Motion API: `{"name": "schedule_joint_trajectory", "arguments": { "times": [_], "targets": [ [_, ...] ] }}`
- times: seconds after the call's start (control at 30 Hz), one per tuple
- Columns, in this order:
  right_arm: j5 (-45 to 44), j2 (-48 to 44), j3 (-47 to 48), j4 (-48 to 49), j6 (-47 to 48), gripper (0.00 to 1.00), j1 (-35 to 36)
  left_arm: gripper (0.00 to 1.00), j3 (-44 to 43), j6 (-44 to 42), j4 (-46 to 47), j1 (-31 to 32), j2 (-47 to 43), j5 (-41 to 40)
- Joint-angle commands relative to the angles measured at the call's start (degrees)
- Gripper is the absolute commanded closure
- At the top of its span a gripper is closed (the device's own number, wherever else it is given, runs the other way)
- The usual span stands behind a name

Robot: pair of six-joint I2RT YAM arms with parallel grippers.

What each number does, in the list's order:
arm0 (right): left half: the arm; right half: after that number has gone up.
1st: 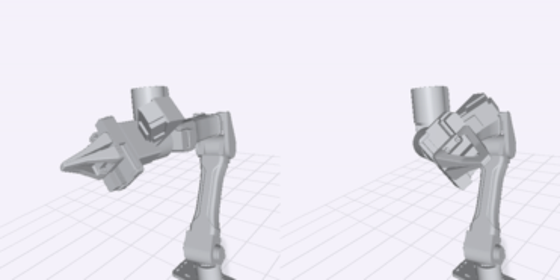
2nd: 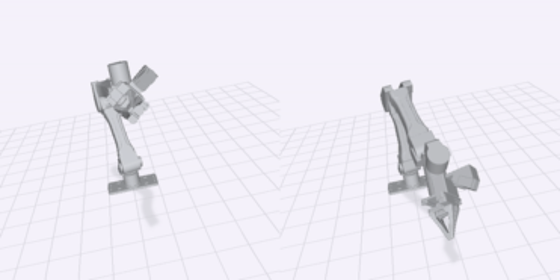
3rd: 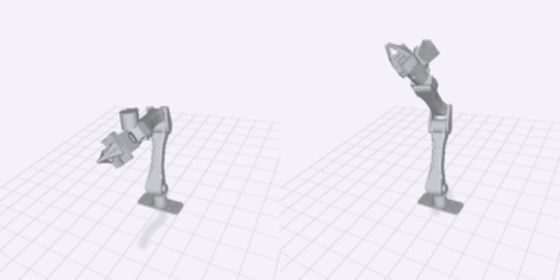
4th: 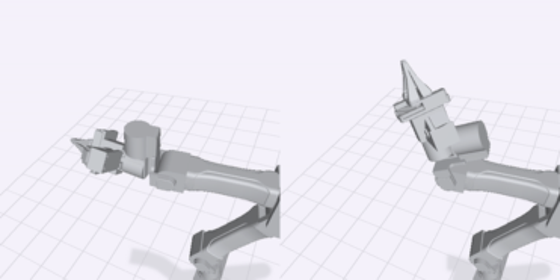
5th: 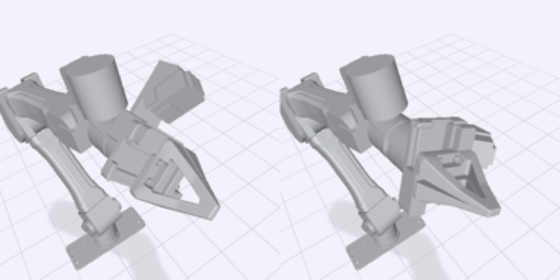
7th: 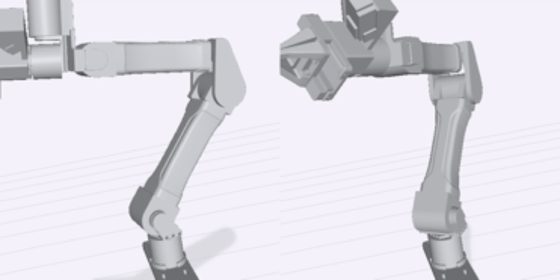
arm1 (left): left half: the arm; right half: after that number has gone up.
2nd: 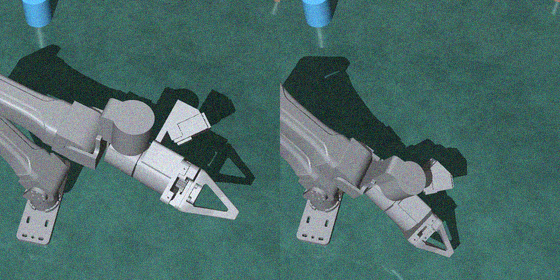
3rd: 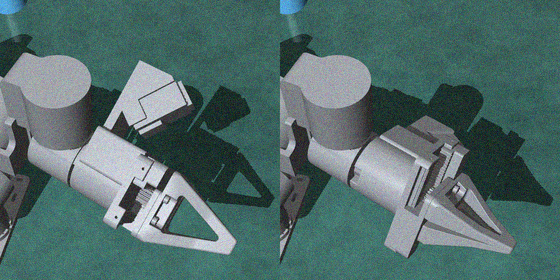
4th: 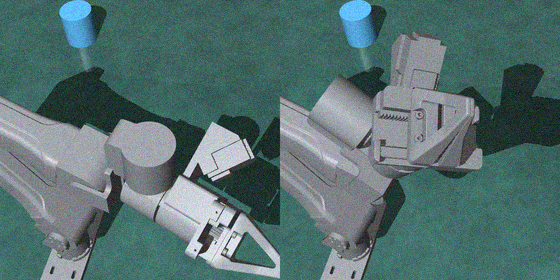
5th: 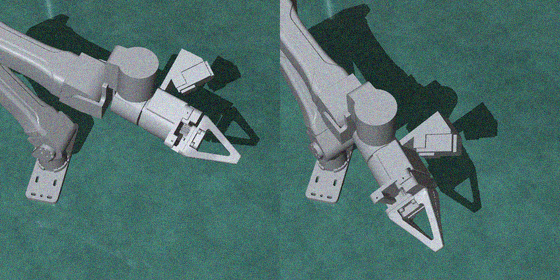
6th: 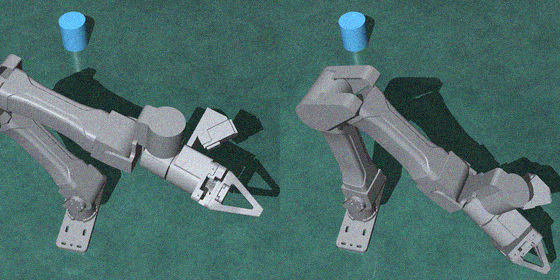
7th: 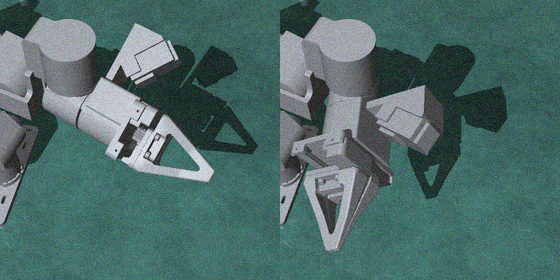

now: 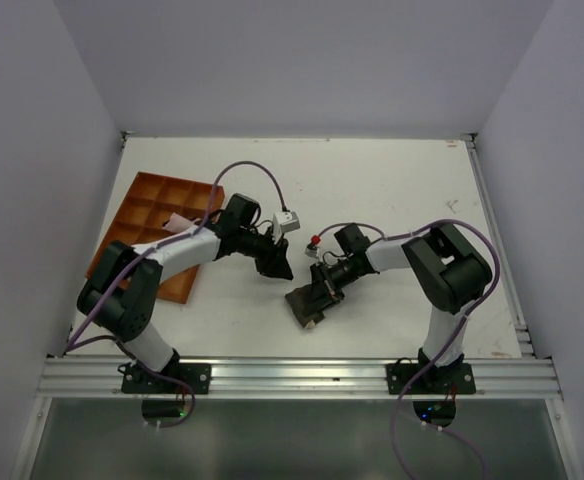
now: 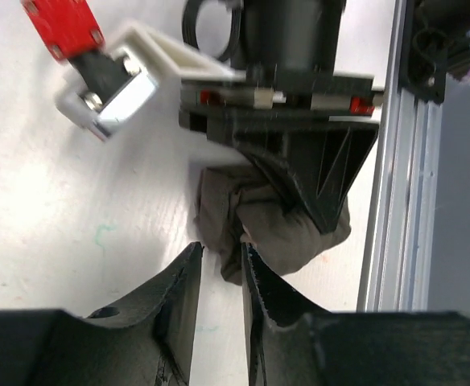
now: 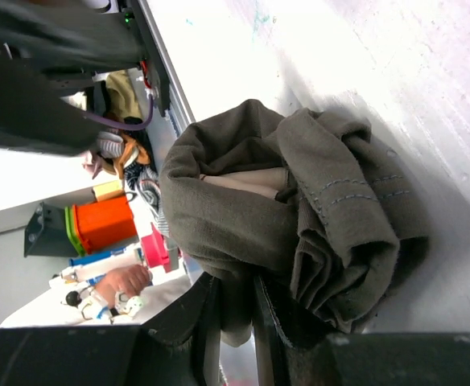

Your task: Roll the underwear

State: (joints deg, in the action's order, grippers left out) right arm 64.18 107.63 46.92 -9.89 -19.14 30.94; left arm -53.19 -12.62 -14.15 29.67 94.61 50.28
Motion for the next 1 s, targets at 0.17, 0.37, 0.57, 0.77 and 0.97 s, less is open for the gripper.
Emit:
{"name": "schedule_joint_trajectory", "arguments": {
  "times": [0.17, 0.37, 0.57, 0.77, 0.97],
  "targets": [
    [-0.7, 1.5, 0.3, -1.2, 2.4, 0.77, -0.2, 0.56, -4.7, -2.5, -6.6, -0.5, -2.9, 5.4],
    [3.8, 1.7, -3.1, 9.1, -4.7, 0.76, -0.2, 0.69, 2.6, -12.9, -5.0, 0.8, -7.6, 10.9],
    [5.5, 2.3, -4.5, 11.9, -6.5, 0.76, -0.3, 0.61, -1.6, -24.4, -13.2, 0.8, -2.5, 13.2],
    [6.0, 3.5, -6.8, 16.0, -9.3, 0.76, -0.6, 0.61, -5.2, -32.6, -18.9, 1.2, 3.7, 17.8],
    [5.2, 3.7, -5.6, 12.2, -6.2, 0.75, -0.6, 0.59, -6.3, -34.9, -18.7, 2.4, 6.2, 19.8]
  ]
}}
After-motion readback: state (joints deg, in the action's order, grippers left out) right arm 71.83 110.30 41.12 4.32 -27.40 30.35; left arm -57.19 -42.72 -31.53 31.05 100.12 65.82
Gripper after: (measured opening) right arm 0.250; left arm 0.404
